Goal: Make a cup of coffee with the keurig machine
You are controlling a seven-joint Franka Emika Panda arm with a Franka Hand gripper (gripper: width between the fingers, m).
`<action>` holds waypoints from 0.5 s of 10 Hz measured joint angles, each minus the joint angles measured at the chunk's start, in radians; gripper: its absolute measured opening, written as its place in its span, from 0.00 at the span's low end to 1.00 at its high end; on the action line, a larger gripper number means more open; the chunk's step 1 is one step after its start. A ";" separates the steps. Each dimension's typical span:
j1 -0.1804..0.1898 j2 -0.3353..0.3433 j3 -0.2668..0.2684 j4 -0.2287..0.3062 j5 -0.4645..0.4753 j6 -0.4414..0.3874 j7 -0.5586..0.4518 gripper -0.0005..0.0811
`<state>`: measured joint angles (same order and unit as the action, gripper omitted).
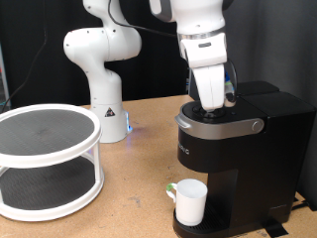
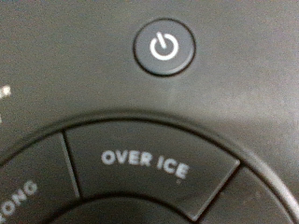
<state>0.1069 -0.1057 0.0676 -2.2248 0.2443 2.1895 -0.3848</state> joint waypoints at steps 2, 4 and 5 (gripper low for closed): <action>0.000 -0.010 -0.005 -0.013 0.034 0.007 -0.029 0.01; 0.000 -0.027 -0.006 -0.021 0.065 0.008 -0.045 0.01; 0.000 -0.039 -0.007 -0.022 0.080 0.008 -0.054 0.01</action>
<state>0.1070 -0.1451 0.0604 -2.2466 0.3242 2.1977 -0.4392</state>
